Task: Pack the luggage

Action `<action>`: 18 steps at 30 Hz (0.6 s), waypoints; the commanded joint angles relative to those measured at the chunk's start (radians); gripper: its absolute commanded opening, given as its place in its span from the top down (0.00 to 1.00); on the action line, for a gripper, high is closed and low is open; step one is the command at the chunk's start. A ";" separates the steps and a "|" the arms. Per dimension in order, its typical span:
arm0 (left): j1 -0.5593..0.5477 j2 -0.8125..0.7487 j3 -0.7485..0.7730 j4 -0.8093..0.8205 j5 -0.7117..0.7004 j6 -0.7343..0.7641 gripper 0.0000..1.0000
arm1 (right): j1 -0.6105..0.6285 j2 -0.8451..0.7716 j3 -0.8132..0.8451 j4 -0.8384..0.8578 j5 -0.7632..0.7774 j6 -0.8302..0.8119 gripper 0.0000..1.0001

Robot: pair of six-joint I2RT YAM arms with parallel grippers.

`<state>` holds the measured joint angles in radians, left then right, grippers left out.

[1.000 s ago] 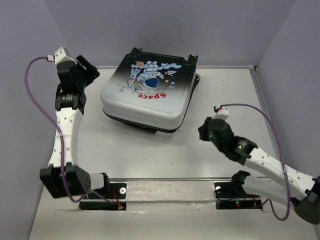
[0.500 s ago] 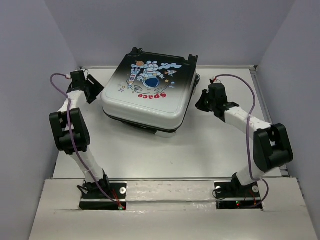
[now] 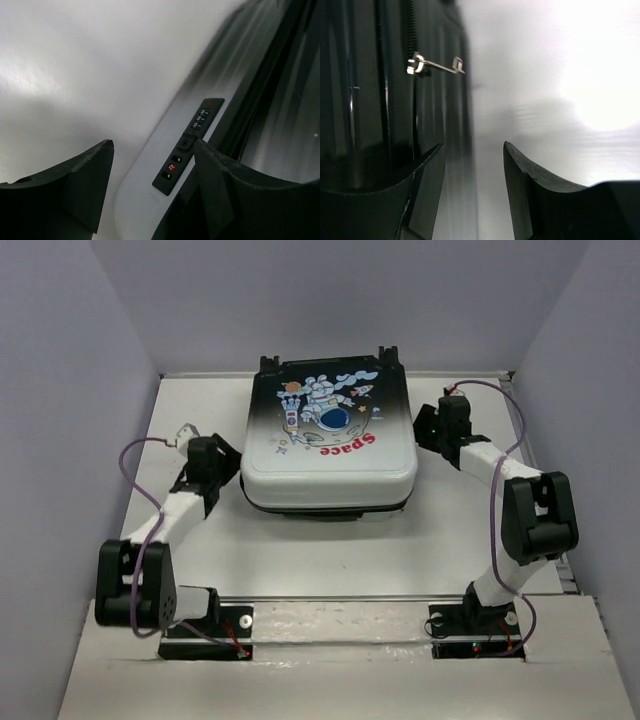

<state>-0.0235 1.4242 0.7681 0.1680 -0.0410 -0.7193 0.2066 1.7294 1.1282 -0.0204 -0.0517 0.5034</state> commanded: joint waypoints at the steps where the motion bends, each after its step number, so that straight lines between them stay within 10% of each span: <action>1: -0.281 -0.237 -0.197 0.050 0.107 -0.120 0.23 | 0.011 -0.161 -0.077 0.053 -0.215 -0.055 0.43; 7: -0.729 -0.500 -0.262 -0.083 -0.235 -0.264 0.23 | -0.067 -0.240 -0.157 -0.008 -0.278 -0.138 0.32; 15: -0.733 -0.719 0.116 -0.389 -0.629 0.051 0.14 | -0.197 -0.156 -0.067 -0.075 -0.315 -0.201 0.19; 18: -0.612 -0.601 0.348 -0.369 -0.524 0.165 0.07 | -0.219 -0.110 -0.007 -0.107 -0.324 -0.232 0.16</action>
<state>-0.7372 0.7422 0.8558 -0.3271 -0.5571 -0.7197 -0.0326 1.5692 1.0302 -0.0460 -0.2001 0.3225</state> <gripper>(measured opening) 0.888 0.824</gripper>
